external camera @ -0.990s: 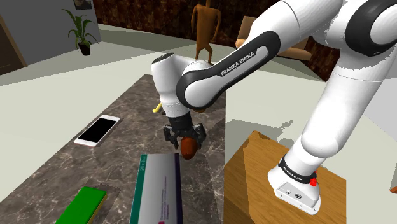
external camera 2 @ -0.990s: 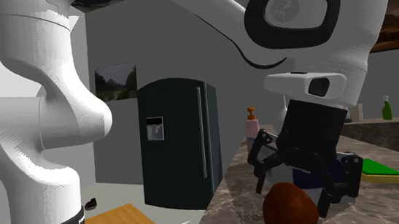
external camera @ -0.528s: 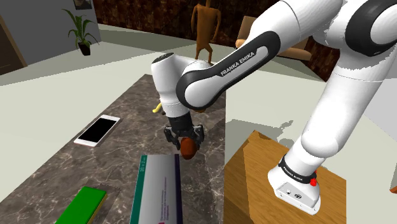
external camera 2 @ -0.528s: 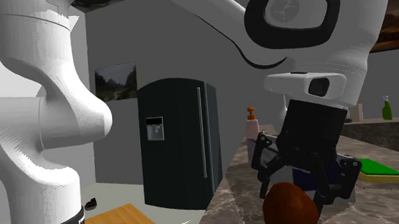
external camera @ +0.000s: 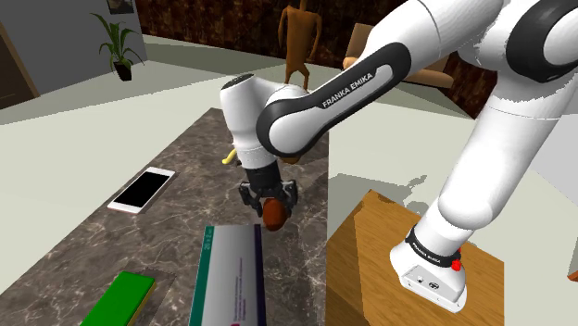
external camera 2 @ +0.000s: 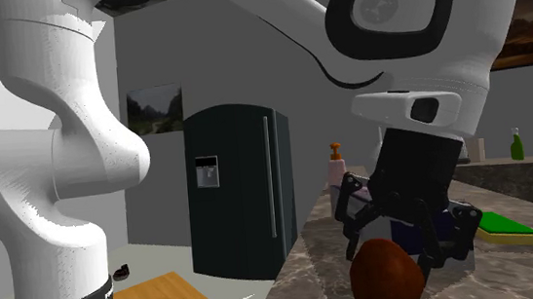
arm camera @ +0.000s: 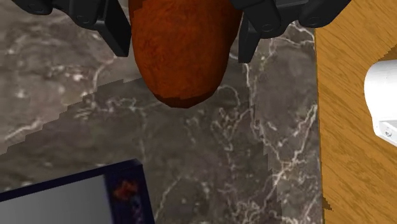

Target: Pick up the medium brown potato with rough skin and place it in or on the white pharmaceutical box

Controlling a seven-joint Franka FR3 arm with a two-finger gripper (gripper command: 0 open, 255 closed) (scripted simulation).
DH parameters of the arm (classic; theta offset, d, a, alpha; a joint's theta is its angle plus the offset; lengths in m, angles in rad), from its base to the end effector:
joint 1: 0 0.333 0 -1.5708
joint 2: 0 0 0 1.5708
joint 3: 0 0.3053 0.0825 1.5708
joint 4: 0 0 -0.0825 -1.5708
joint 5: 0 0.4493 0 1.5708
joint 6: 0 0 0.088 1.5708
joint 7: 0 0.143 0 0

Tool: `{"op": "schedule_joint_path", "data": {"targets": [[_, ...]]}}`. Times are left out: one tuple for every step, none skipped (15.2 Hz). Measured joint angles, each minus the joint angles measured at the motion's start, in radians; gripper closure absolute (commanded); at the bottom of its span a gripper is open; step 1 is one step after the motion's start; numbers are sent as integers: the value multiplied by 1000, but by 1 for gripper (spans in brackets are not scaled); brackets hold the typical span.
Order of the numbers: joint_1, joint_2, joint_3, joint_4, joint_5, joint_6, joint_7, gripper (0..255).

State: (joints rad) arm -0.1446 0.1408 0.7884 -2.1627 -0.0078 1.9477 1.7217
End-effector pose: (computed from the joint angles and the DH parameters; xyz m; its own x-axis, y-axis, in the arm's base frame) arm 0.4371 0.3349 0.2428 0.4791 -0.8765 -0.0462 -0.8247 -0.4675 0.3182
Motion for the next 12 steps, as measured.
{"op": "schedule_joint_path", "data": {"targets": [[-2,-8,1,6,5,-12,-5,255],[-3,-16,2,11,11,-23,-7,255],[-4,-24,4,17,17,-34,-9,255],[-8,-38,5,20,26,-48,-18,255],[-9,-46,5,28,32,-62,-22,255],[-11,-55,5,35,38,-75,-26,255],[-12,-60,5,45,41,-89,-29,255],[-14,-69,6,49,47,-99,-33,255],[-15,-81,6,53,55,-112,-37,255],[-17,-90,6,60,60,-126,-42,255],[-18,-100,6,67,67,-140,-45,255],[-19,-105,6,76,70,-152,-48,255]]}}
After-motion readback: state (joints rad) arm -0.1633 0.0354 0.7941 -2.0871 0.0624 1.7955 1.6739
